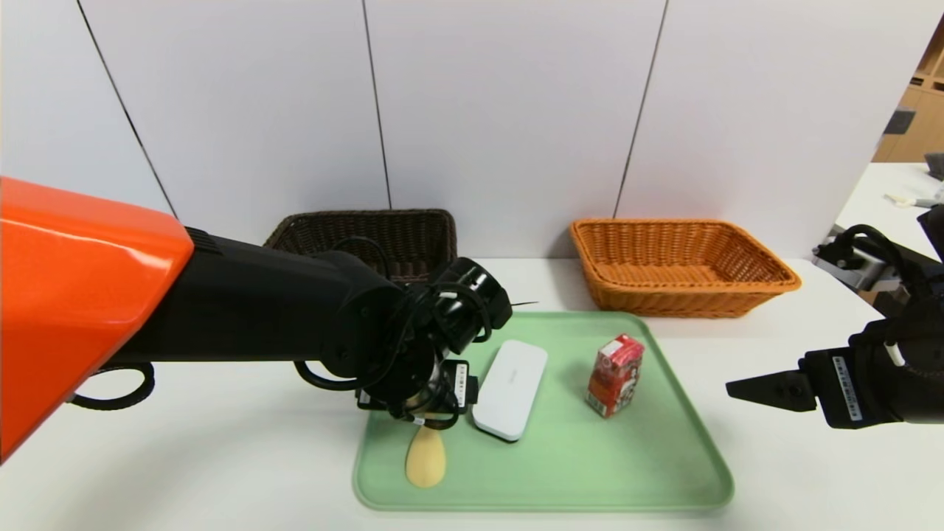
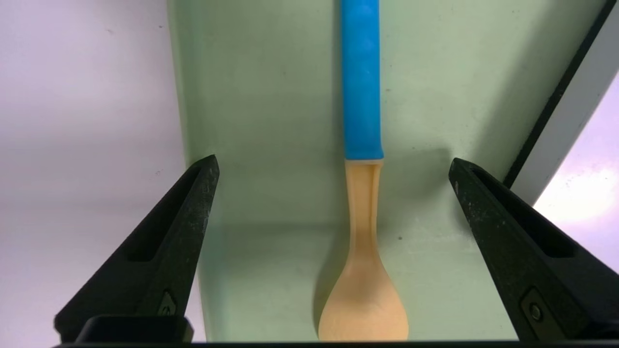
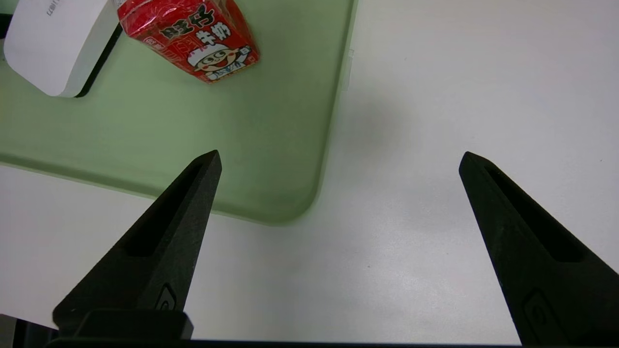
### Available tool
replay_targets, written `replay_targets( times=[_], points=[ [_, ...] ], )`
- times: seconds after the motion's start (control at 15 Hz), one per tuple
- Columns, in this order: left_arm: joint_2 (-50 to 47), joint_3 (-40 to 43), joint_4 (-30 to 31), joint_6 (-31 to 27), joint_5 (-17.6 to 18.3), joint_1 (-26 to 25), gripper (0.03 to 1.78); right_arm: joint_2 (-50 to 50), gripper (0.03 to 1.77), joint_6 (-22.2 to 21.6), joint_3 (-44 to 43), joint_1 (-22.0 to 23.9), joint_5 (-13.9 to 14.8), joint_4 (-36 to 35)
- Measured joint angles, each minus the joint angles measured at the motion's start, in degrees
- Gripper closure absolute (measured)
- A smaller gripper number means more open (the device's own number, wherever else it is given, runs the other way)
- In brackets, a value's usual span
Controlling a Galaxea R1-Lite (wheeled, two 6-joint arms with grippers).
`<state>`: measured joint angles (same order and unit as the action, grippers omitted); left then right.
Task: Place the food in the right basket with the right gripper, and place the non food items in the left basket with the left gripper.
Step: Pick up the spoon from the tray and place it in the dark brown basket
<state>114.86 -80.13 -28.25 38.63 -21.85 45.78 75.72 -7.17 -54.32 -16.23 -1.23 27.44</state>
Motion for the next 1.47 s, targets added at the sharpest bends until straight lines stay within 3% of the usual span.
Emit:
replay_targets(
  times=[1.0, 1.27, 1.47],
  points=[
    [1.8, -1.8, -0.1, 0.1, 0.3, 0.4, 0.15, -0.5, 0.1, 0.0, 0.4, 0.2, 0.0, -0.1],
    [1.8, -1.7, -0.1, 0.2, 0.3, 0.4, 0.78, -0.6, 0.1, 0.0, 0.5, 0.2, 0.0, -0.1],
    [1.8, -1.7, -0.2, 0.3, 0.3, 0.4, 1.07, -0.8, 0.1, 0.1, 0.5, 0.2, 0.0, 0.0]
  ],
)
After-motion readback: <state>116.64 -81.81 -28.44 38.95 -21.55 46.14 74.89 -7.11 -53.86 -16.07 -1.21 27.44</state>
